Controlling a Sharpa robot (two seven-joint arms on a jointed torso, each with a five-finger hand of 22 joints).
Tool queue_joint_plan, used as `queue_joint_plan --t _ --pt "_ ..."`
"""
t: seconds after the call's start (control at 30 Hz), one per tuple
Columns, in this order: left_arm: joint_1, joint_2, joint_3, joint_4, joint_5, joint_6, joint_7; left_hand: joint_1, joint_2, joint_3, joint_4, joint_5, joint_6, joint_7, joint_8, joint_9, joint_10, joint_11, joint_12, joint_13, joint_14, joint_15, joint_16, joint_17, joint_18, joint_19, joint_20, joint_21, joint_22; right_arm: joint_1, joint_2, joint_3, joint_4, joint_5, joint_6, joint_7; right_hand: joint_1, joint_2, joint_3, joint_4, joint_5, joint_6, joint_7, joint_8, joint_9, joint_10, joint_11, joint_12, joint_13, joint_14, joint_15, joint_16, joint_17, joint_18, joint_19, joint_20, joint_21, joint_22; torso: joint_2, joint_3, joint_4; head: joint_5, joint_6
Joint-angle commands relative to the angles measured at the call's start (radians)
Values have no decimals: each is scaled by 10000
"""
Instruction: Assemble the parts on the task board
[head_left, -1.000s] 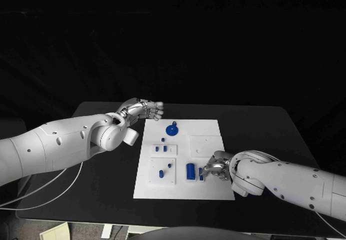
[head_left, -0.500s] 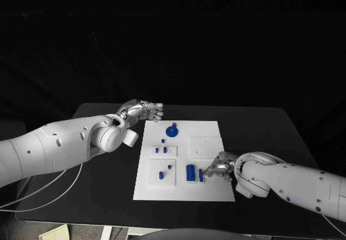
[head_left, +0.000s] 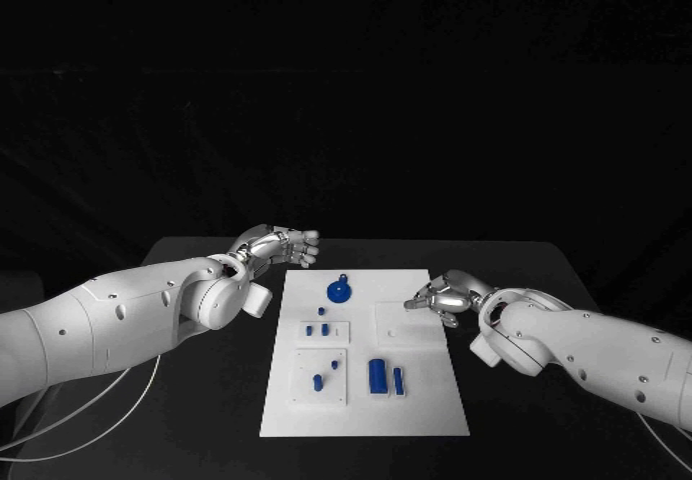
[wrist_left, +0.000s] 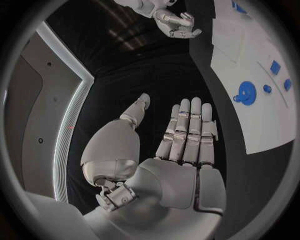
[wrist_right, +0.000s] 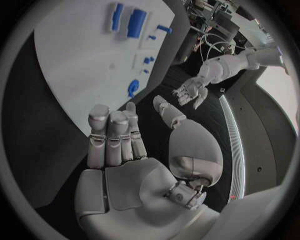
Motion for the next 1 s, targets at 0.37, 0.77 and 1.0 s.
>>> queue_joint_plan --t 0.37,0.77,1.0 --pt "204 768 39 -1744 742 -128 314 207 90 154 -107 5 -249 -132 -2 -123 -383 -78 -96 -232 -645 161 -637 -138 49 -223 181 -444 -37 212 1475 760 -3783 5013 1425 3115 226 596 -331 -460 1012 -1069 637 -299 24 -2508 1100 -4926 -4517 -3448 1788 -5032 -2686 -67 -4231 1744 -4686 -2341 -553 -121 24 -58 1356" --pt "188 1510 54 -2961 1296 -65 521 294 171 207 -102 43 -676 -399 -164 -293 -892 -222 -78 -568 -1169 128 -1039 -288 -195 -533 197 -977 -186 32 2087 1065 -4984 5688 1924 3403 487 930 -895 -458 1076 -1551 360 -204 -273 -1682 1385 -8275 -9283 -4074 2368 -7956 -4713 -7 -5252 2631 -6973 -4109 -749 -69 -5 47 1745" --pt "161 1507 45 -3054 1084 -119 314 -8868 710 -3851 2630 -627 -8804 -1675 -2005 -5863 -4071 -1438 -734 -1375 -8962 -1347 -4351 -4404 -673 -6723 -321 -5031 -3876 25 2056 1075 -5018 5479 1607 3125 -7869 1601 -5940 2379 -1238 -9608 -1113 -2347 -5638 -11164 -48 -9991 -12225 -12524 1035 -11587 -9635 -1923 -11961 773 -10192 -13050 -744 -63 -6 82 1744"
